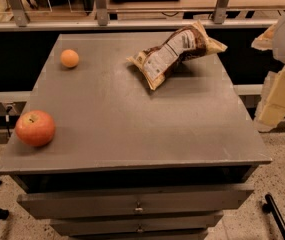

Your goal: Pick apple

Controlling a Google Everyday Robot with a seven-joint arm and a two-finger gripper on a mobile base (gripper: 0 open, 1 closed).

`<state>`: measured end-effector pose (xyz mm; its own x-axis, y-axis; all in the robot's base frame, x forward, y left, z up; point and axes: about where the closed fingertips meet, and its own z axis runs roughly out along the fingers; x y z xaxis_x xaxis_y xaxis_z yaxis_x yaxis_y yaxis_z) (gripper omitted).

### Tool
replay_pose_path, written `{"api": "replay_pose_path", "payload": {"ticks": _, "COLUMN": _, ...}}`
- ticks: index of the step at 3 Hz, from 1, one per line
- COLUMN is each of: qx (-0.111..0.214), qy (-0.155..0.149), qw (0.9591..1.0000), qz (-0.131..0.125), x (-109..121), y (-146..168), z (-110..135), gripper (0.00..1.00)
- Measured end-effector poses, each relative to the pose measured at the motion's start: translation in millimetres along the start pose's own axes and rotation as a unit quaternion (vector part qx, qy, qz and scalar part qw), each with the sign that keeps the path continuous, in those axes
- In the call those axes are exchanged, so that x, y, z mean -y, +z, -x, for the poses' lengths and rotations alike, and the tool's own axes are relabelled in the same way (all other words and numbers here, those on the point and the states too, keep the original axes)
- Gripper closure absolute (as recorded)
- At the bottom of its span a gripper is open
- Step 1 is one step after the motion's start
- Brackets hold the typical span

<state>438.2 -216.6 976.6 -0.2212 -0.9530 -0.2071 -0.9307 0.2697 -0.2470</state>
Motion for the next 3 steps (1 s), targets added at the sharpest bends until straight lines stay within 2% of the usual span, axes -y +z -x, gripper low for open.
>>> {"api": "replay_pose_path", "payload": {"ticks": 1, "qx": 0.000, "qy": 0.000, "qw": 1.0000, "qz": 0.000, "x": 0.0, "y": 0.0, "z": 0.0, "gripper": 0.00}}
{"api": "replay_pose_path", "payload": {"ticks": 2, "qx": 0.032, "qy": -0.040, "qw": 0.9987, "qz": 0.002, "x": 6.8, "y": 4.7, "z": 43.9, "gripper": 0.00}}
{"api": "replay_pose_path", "payload": {"ticks": 3, "qx": 0.092, "qy": -0.125, "qw": 0.9877, "qz": 0.017, "x": 6.6, "y": 15.3, "z": 137.7, "gripper": 0.00}}
